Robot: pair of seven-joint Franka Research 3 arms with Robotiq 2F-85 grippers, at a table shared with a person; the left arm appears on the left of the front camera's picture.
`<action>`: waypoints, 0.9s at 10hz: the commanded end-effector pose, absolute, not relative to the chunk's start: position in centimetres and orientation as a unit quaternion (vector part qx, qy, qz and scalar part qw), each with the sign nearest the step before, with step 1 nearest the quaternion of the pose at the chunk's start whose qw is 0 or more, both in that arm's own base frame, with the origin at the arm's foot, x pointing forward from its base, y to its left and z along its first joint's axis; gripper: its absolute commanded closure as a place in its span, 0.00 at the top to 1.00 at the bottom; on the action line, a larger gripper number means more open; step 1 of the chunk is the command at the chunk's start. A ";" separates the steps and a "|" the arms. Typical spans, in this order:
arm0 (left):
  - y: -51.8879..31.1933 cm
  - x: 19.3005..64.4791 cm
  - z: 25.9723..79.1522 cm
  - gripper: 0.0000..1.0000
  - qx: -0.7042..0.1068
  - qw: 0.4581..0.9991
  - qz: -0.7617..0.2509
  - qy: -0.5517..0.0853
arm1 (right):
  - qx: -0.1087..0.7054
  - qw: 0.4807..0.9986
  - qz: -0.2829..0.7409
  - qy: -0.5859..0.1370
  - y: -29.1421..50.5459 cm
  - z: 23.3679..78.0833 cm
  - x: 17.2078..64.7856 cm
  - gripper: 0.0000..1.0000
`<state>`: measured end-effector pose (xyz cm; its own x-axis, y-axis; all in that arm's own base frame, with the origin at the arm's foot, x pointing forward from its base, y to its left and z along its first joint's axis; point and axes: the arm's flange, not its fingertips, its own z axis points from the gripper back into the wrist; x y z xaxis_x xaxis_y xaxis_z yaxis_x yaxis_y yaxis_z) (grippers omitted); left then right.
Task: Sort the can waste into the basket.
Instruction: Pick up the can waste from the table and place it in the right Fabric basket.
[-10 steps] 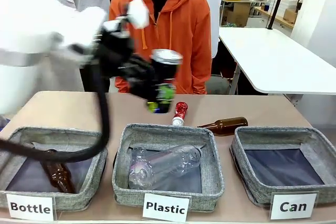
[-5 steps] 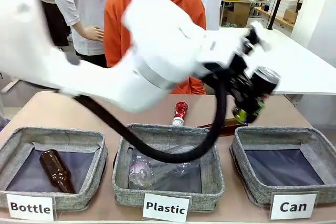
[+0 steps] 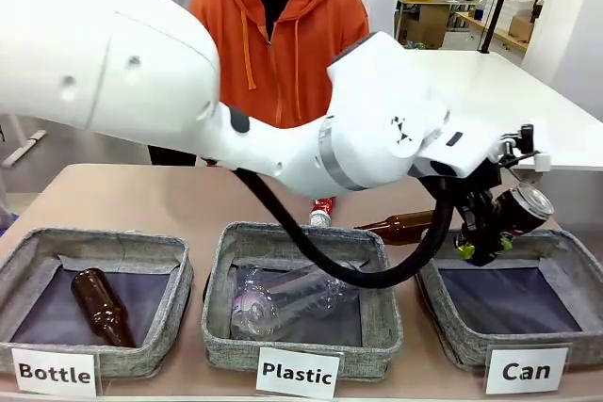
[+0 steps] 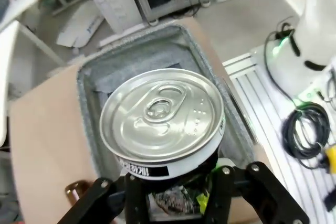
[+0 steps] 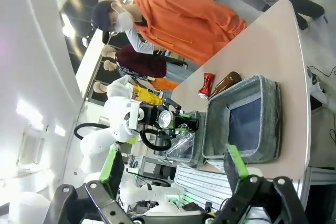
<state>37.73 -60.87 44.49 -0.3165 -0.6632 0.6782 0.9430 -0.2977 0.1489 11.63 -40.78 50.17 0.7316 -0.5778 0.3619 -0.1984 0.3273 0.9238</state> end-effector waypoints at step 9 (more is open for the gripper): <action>-62.0 36.6 46.6 1.00 -0.276 0.531 -0.755 -0.267 | 0.564 0.739 -0.133 -0.344 -40.3 49.8 10.6 1.00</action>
<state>37.51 -63.29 45.56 -0.2826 -0.6579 0.6981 0.9518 -0.2830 0.1186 11.68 -40.67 49.98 0.7326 -0.5788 0.3580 -0.1974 0.3226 0.9257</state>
